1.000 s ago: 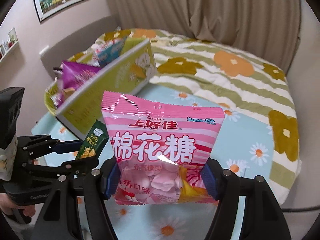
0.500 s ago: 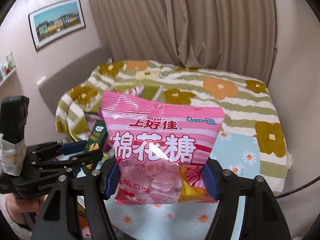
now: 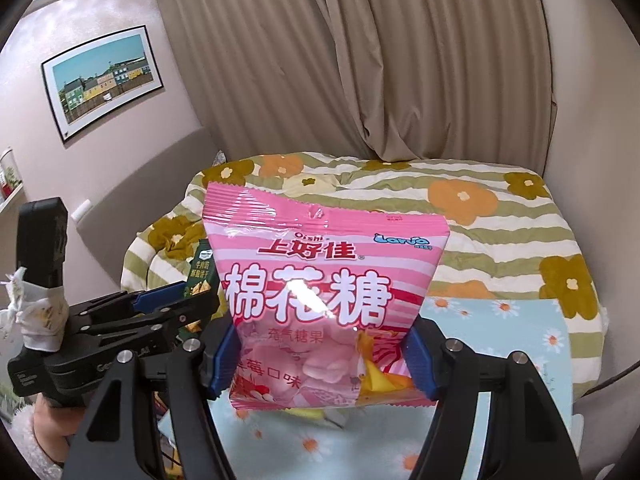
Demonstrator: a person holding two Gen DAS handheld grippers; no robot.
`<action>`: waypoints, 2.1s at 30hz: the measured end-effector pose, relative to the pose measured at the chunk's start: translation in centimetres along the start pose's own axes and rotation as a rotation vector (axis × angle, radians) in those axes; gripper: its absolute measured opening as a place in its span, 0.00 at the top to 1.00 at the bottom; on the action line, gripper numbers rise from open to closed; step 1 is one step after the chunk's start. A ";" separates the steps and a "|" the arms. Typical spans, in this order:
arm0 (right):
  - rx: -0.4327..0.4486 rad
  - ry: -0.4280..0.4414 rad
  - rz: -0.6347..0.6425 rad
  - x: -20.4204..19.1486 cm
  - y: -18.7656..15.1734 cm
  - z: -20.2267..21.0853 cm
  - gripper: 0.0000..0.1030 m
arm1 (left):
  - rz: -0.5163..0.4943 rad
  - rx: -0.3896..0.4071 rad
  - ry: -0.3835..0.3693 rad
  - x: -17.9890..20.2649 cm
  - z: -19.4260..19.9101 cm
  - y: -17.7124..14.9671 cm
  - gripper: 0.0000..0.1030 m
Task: Organize snacks
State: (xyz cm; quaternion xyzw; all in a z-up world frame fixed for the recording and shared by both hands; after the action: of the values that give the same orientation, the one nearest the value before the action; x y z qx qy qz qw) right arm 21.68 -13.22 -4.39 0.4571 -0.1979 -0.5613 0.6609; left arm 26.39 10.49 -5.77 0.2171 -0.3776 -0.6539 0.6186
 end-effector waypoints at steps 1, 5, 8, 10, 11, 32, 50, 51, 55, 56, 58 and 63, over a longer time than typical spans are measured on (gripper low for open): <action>-0.004 -0.007 -0.008 -0.4 0.2 -0.9 0.37 | -0.002 -0.006 0.000 -0.7 -0.7 0.3 0.61; -0.022 -0.035 -0.029 -1.9 0.5 -3.4 0.37 | -0.013 -0.054 0.004 -3.4 -4.2 1.1 0.61; -0.045 -0.053 -0.036 -2.6 0.3 -5.0 0.37 | -0.018 -0.083 0.009 -4.7 -6.4 1.4 0.60; -0.063 -0.065 -0.037 -2.8 0.1 -6.1 0.37 | -0.028 -0.105 0.025 -5.4 -7.7 1.4 0.54; -0.071 -0.070 -0.040 -2.9 0.0 -6.5 0.37 | -0.032 -0.125 0.033 -5.7 -8.5 1.4 0.33; -0.128 -0.059 0.002 -4.0 1.6 -9.0 0.35 | 0.061 -0.110 0.124 -9.6 -3.6 -2.2 0.01; -0.154 -0.059 0.026 -6.8 -0.3 -13.9 0.07 | -0.023 -0.100 0.170 -9.8 -2.3 -4.5 0.01; -0.147 -0.064 0.031 -6.8 -0.3 -13.4 0.07 | -0.022 -0.098 0.168 -9.7 -2.2 -4.5 0.01; -0.120 -0.072 0.034 -6.5 -0.2 -11.1 0.07 | -0.028 -0.078 0.165 -8.3 -0.9 -4.6 0.01; -0.110 -0.074 0.037 -6.3 -0.2 -10.3 0.07 | -0.031 -0.070 0.165 -7.8 -0.5 -4.5 0.01; -0.087 -0.077 0.042 -6.1 -0.1 -8.5 0.07 | -0.036 -0.039 0.168 -6.3 0.9 -4.3 0.01; 0.000 -0.118 0.063 -5.0 0.4 -2.6 0.07 | -0.049 0.036 0.164 -2.3 4.7 -4.2 0.01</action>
State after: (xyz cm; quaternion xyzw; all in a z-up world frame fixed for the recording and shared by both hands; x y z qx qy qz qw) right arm 22.44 -7.66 -4.14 0.4167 -0.2508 -0.5662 0.6655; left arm 20.50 13.61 -6.45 0.2904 -0.3320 -0.6417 0.6275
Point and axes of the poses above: each gripper's, at about its wrist camera, not at the fingertips, and z roughly against the way its jaws point, x to its right, y to its top, the point moved 2 cm from there along -z, roughly the way its jaws point, and after that the axes turned 9 degrees about x, right-handed, at the moved point
